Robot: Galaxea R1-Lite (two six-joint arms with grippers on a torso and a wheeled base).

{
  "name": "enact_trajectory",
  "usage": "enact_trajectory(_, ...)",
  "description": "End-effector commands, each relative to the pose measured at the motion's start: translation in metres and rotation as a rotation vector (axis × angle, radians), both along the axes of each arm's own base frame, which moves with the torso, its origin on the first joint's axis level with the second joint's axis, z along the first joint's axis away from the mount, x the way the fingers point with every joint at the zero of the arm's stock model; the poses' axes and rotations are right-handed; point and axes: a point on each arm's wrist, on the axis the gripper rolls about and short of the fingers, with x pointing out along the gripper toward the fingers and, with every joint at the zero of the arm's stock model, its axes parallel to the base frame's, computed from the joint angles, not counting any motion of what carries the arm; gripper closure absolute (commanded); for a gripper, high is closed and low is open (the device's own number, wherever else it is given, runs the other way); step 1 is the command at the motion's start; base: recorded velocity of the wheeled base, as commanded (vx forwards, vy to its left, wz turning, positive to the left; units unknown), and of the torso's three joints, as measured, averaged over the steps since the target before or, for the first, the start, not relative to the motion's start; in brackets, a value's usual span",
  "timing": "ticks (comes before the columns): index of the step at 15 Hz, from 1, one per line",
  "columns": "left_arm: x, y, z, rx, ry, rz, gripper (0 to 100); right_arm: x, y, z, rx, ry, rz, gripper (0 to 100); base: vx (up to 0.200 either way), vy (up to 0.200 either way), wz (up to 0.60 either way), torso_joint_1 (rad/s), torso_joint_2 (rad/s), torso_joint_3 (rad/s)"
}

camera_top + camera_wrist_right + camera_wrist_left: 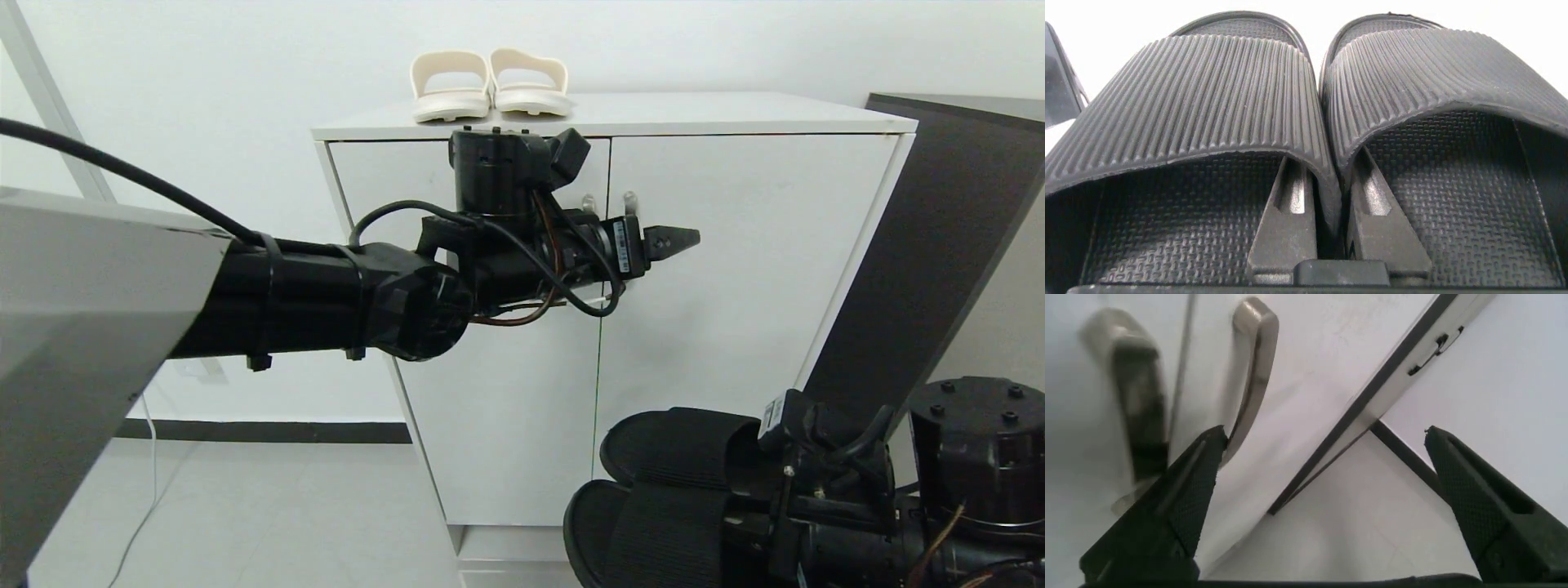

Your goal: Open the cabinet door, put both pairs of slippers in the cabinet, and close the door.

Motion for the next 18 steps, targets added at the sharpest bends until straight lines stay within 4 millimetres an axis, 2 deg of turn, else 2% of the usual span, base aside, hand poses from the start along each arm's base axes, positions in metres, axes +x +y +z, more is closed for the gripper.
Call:
enact_trajectory(1, 0.010, -0.007, -0.007, 0.002, 0.005, 0.001, 0, 0.000, 0.000, 0.000, -0.001, 0.000, 0.001, 100, 0.000, 0.000, 0.00, 0.000, 0.00, 0.000)
enact_trajectory(2, 0.010, -0.007, -0.007, 0.002, 0.006, 0.001, 100, 0.000, 0.000, 0.000, -0.001, 0.000, 0.001, 100, 0.000, 0.000, 0.00, 0.000, 0.00, 0.000)
enact_trajectory(6, 0.007, -0.004, -0.005, 0.000, 0.006, -0.002, 100, -0.002, 0.000, -0.002, -0.004, 0.004, 0.005, 100, 0.000, 0.000, 0.00, 0.000, 0.00, 0.000)
enact_trajectory(8, -0.001, 0.002, -0.011, 0.016, 0.026, 0.000, 100, -0.004, 0.001, -0.004, -0.008, 0.011, 0.022, 100, 0.000, 0.000, 0.00, 0.000, 0.00, 0.000)
enact_trajectory(12, -0.036, 0.016, -0.012, 0.024, 0.028, -0.031, 100, -0.016, -0.004, -0.007, -0.002, 0.029, 0.121, 100, 0.000, 0.000, 0.00, 0.000, 0.00, 0.000)
enact_trajectory(16, -0.074, 0.036, 0.000, 0.010, 0.010, -0.054, 100, -0.017, -0.005, -0.010, -0.015, 0.024, 0.127, 100, 0.000, 0.000, 0.00, 0.000, 0.00, 0.000)
enact_trajectory(18, -0.086, 0.046, 0.007, -0.001, -0.002, -0.048, 100, -0.017, -0.005, -0.010, -0.017, 0.023, 0.127, 100, 0.000, 0.000, 0.00, 0.000, 0.00, 0.000)
